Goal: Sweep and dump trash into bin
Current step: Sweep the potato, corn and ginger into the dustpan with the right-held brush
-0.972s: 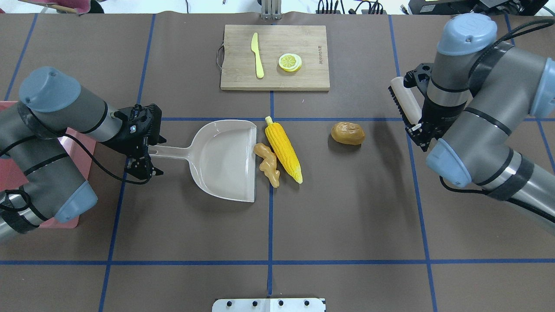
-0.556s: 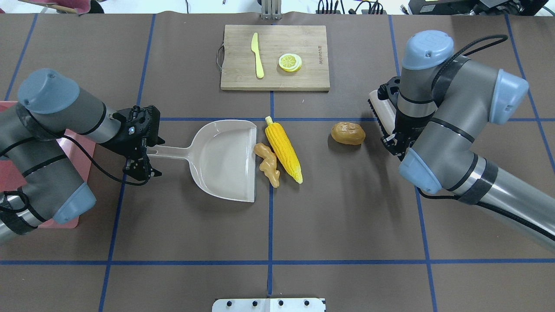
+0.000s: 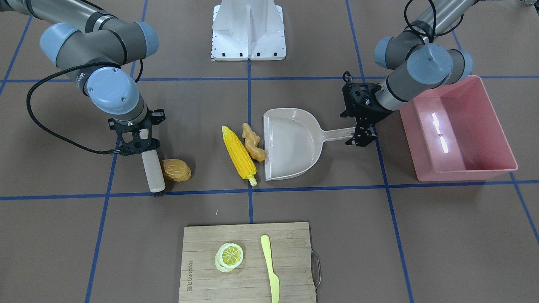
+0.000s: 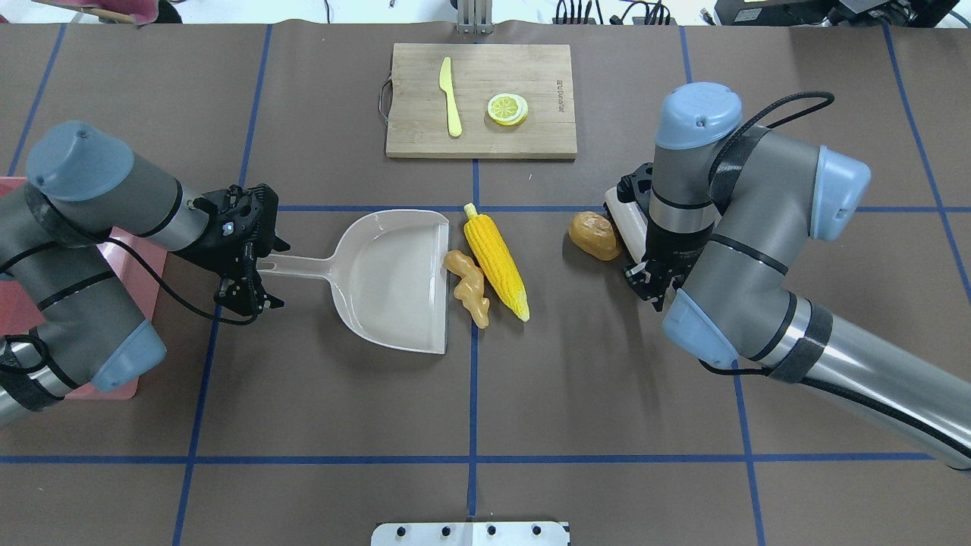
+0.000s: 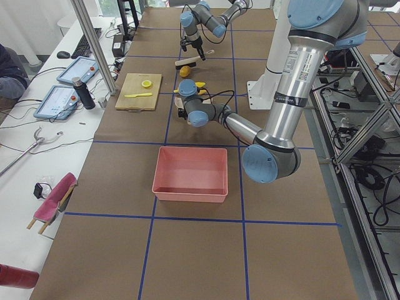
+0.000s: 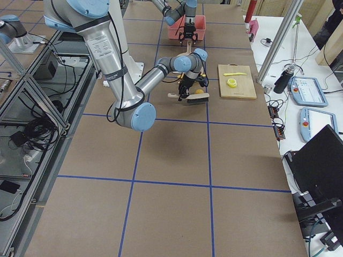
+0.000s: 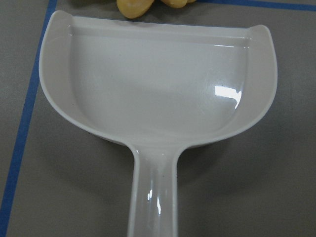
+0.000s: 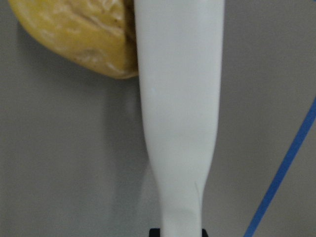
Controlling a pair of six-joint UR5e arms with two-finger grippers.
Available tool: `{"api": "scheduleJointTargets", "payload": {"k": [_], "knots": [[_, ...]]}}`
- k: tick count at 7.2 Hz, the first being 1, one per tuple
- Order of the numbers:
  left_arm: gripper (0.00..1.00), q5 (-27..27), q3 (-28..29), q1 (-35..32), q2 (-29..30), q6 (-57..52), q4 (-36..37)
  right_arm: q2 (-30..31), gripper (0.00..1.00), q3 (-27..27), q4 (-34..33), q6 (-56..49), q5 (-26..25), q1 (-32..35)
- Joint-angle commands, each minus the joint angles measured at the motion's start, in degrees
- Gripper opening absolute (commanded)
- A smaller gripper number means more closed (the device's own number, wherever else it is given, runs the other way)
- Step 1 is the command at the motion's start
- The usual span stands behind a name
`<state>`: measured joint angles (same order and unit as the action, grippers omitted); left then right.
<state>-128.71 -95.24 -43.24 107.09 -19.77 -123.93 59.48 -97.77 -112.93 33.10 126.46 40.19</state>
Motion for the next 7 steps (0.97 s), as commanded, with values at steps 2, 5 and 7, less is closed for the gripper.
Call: {"api": "scheduleJointTargets", "payload": {"k": [2,5,7], "knots": [[0.91,0.1,0.1,0.0,-0.1,0.0,-0.1,-4.5,0.0,3.9,3.2,4.4,2.9,-1.3],[0.91,0.1,0.1,0.0,-0.1,0.1,-0.1,-8.4,0.0,7.9,8.8,10.2,3.4,-3.8],[0.91,0.1,0.1,0.0,-0.2,0.1,-0.1,-9.4,0.0,8.2,13.0,16.1,4.8,-6.5]]}}
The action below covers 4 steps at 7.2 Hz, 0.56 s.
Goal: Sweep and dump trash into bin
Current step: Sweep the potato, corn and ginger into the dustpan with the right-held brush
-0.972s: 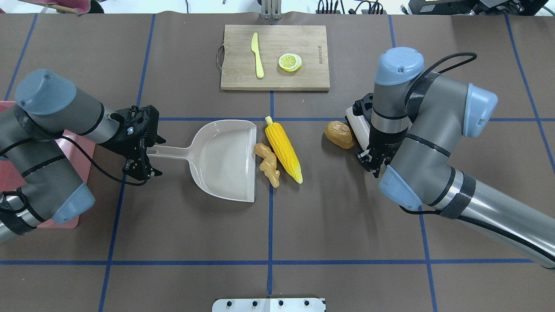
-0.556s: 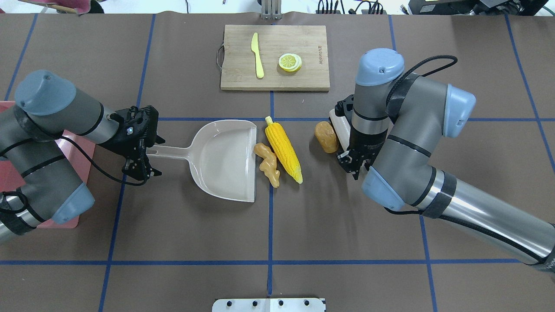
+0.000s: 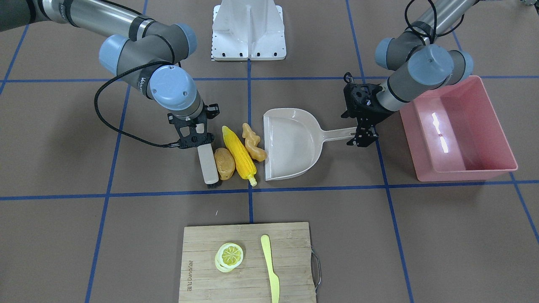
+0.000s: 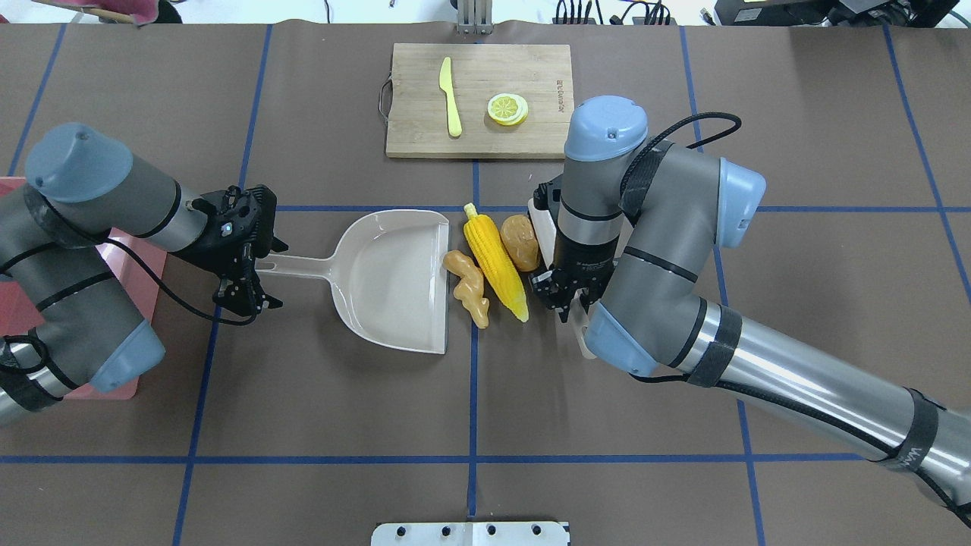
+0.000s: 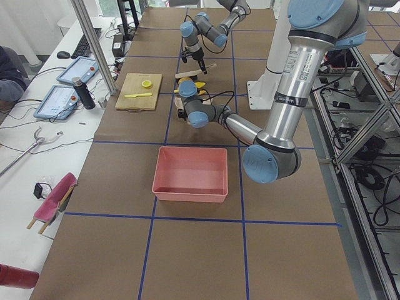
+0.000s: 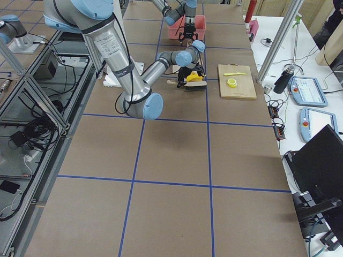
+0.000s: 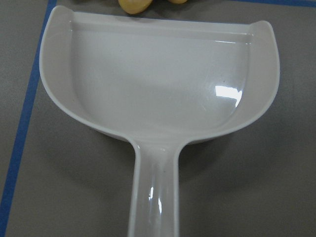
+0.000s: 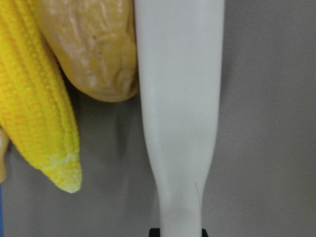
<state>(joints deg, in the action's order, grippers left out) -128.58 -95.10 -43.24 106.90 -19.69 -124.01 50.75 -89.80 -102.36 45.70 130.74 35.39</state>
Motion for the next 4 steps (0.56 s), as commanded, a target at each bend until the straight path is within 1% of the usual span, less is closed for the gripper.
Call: {"api": "scheduleJointTargets", "payload": {"k": [1,2,3,4], "knots": [[0.91,0.1,0.0,0.0,-0.1,0.2,0.0,-1.0,0.0,0.2,4.6,6.0,0.8,-2.5],[0.87,0.1,-0.1,0.0,0.0,0.3,0.0,-1.8,0.0,0.5,6.5,8.6,1.1,-3.2],[0.7,0.1,-0.1,0.0,-0.1,0.4,0.0,-3.0,0.0,0.9,7.0,9.8,2.0,-3.4],[0.46,0.2,-0.1,0.0,-0.1,0.4,0.0,-4.0,0.0,0.9,7.2,10.8,2.7,-3.8]]}}
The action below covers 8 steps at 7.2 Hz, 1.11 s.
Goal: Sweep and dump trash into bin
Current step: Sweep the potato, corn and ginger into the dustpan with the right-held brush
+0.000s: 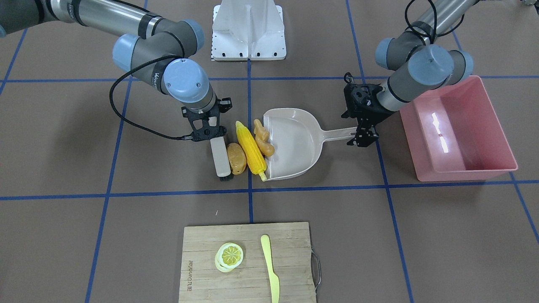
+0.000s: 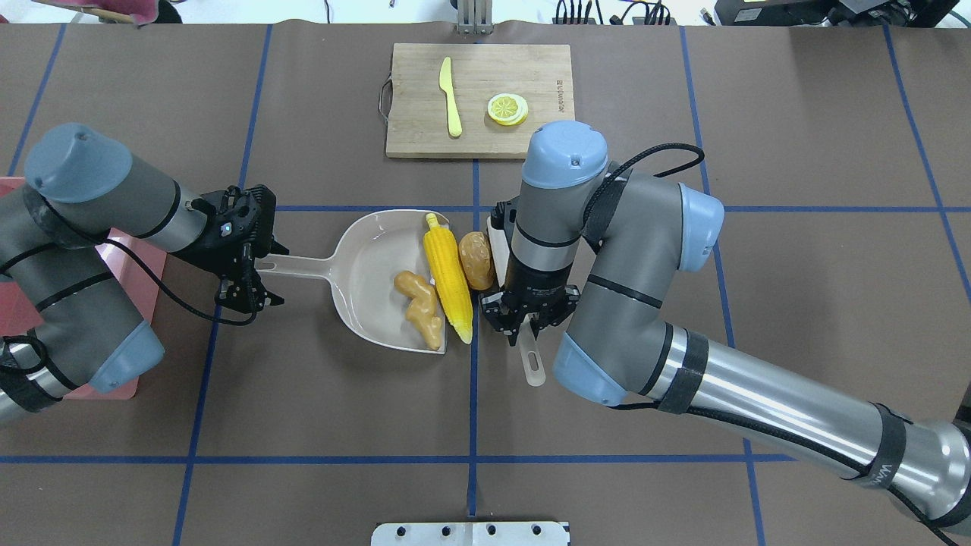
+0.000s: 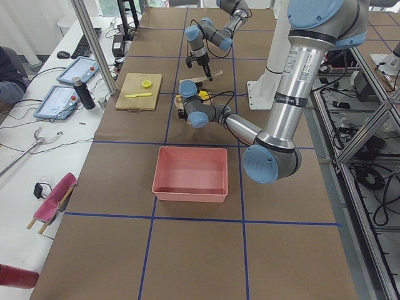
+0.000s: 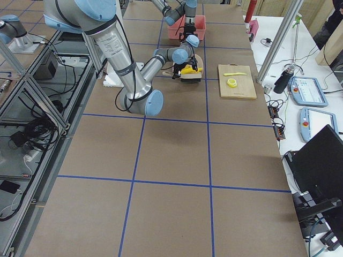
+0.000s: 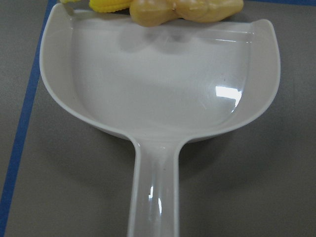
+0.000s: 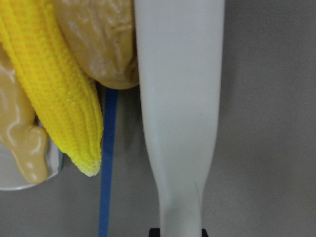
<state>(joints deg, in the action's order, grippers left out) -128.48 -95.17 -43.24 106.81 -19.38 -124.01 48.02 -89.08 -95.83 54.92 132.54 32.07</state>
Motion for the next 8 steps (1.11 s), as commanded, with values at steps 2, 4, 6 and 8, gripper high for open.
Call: {"api": "scheduleJointTargets", "payload": {"k": [2,4,6,8], "knots": [[0.25,0.1,-0.1,0.0,0.0,0.0,0.0,-3.2,0.0,3.1,7.2,5.1,1.0,-1.3],[0.01,0.1,-0.2,0.0,0.0,-0.4,0.0,-4.7,0.0,5.7,13.8,7.6,0.8,-1.8],[0.0,0.1,-0.2,0.0,0.0,-0.4,0.0,-4.9,0.0,5.8,20.1,12.2,0.8,-1.8],[0.0,0.1,-0.1,0.0,0.0,-0.6,0.0,-5.0,0.0,5.6,22.7,14.2,0.8,-1.0]]}}
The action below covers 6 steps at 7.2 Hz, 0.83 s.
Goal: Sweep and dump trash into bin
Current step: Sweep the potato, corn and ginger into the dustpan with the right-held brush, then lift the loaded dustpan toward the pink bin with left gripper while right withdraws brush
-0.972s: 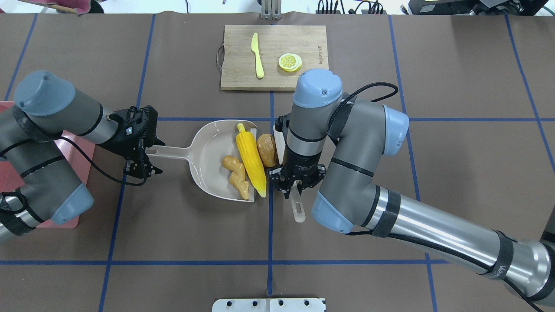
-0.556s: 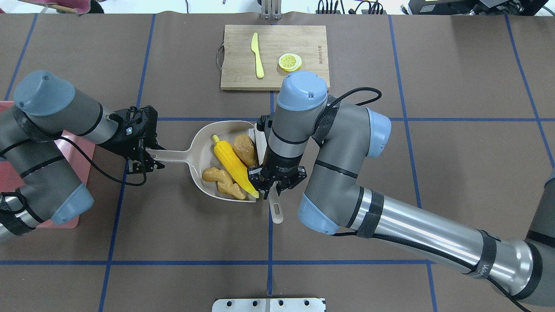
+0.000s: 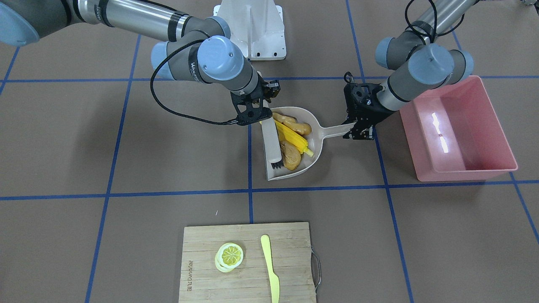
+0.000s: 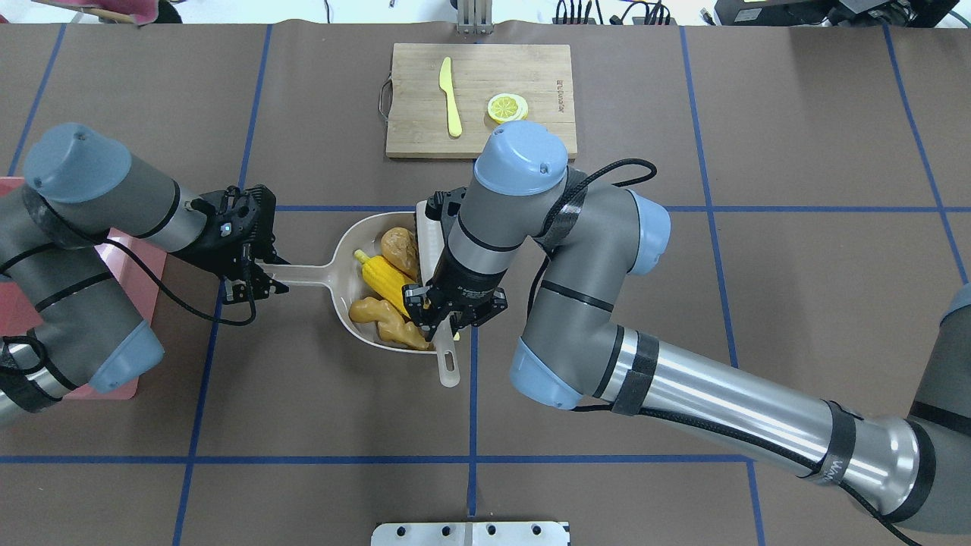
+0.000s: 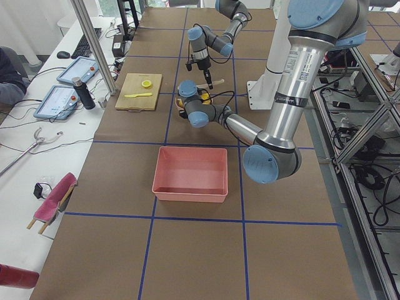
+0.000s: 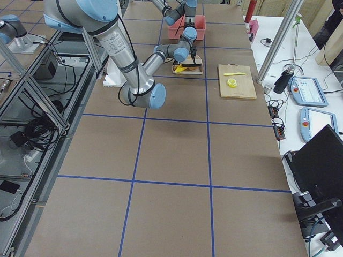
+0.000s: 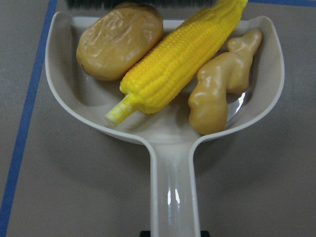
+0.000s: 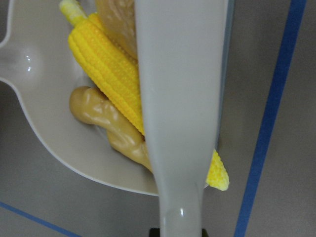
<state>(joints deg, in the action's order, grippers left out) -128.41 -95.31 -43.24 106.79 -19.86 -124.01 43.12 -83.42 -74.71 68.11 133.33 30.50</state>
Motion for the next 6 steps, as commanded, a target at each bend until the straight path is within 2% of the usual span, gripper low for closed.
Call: {"api": "scheduleJointTargets", "payload": {"k": [1,2,4,6], "knots": [[0.0,0.0,-0.1,0.0,0.0,0.1,0.0,-0.1,0.0,-0.7,2.1,1.5,0.2,2.2],[0.0,0.0,-0.2,0.0,0.0,0.3,0.0,0.2,0.0,-0.7,4.5,3.1,0.9,4.4],[0.0,-0.2,-0.5,-0.1,0.0,0.7,0.0,1.2,0.0,-3.5,4.6,4.0,5.5,11.7],[0.0,-0.3,-0.7,-0.1,0.0,0.7,-0.5,5.9,0.0,-7.5,4.0,2.9,7.3,21.7]]}}
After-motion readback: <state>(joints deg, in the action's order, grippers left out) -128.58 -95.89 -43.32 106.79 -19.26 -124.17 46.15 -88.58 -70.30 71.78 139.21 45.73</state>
